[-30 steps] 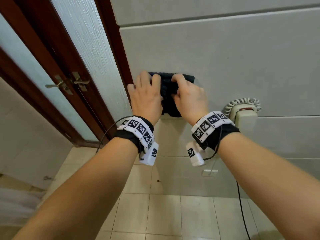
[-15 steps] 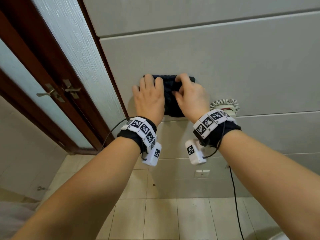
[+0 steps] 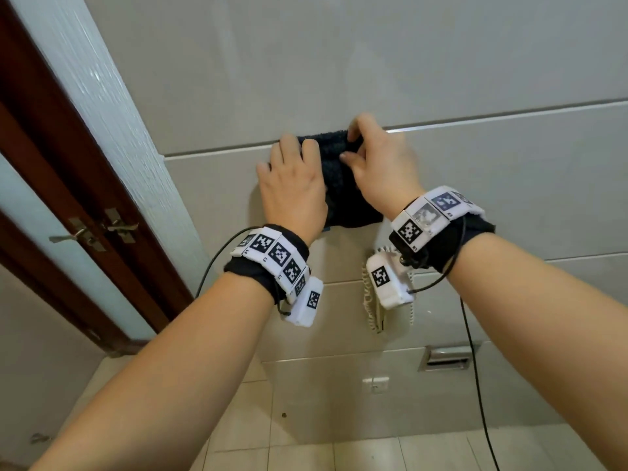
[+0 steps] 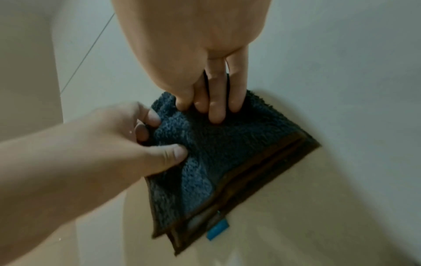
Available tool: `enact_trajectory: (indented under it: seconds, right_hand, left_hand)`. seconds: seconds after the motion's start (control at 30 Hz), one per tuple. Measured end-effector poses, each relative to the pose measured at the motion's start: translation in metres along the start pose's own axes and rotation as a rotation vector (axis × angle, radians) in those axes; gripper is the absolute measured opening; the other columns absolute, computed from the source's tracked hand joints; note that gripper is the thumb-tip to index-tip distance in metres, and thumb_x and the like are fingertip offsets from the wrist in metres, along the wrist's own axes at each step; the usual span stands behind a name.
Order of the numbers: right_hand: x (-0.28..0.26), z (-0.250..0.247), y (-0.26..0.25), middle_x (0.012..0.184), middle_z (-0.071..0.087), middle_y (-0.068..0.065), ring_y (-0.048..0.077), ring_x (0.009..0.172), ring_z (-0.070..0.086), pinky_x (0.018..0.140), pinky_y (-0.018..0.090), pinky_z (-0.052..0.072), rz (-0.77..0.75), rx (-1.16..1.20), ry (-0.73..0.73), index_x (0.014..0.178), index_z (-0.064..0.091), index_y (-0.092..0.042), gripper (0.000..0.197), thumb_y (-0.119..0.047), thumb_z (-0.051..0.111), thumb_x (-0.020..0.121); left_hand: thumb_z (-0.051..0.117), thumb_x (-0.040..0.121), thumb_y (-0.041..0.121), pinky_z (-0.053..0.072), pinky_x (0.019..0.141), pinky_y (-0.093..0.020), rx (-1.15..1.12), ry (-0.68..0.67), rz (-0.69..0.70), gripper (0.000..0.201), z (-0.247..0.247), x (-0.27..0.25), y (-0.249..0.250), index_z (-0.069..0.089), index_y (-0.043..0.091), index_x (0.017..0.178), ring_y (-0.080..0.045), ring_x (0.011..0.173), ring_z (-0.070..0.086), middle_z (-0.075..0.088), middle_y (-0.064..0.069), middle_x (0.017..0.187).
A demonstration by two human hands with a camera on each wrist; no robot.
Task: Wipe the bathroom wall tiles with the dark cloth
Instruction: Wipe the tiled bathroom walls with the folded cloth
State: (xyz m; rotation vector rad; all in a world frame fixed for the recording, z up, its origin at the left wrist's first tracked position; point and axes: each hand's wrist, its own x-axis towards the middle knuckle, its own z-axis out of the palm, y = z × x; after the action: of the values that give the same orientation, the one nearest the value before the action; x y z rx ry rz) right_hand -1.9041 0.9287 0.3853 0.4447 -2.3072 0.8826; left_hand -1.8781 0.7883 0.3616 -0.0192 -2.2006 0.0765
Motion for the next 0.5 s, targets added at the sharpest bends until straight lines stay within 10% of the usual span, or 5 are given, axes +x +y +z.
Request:
enact_trajectory:
  seconds: [0.5]
  right_hand:
    - [-0.058,0.059,0.012,0.07,0.064,0.008,0.037,0.063,0.057,0.055,0.04,0.047,-0.053,-0.168,-0.064,0.106,0.051,-0.018,0.015,-0.022,0.053,0.092]
  left_hand:
    - [0.08,0.065,0.015,0.028,0.066,-0.036,0.017,-0.086,0.094,0.045,0.028,-0.054,-0.017,0.052,0.015,0.099,-0.028,0.083,0.048,0.05,-0.008,0.096]
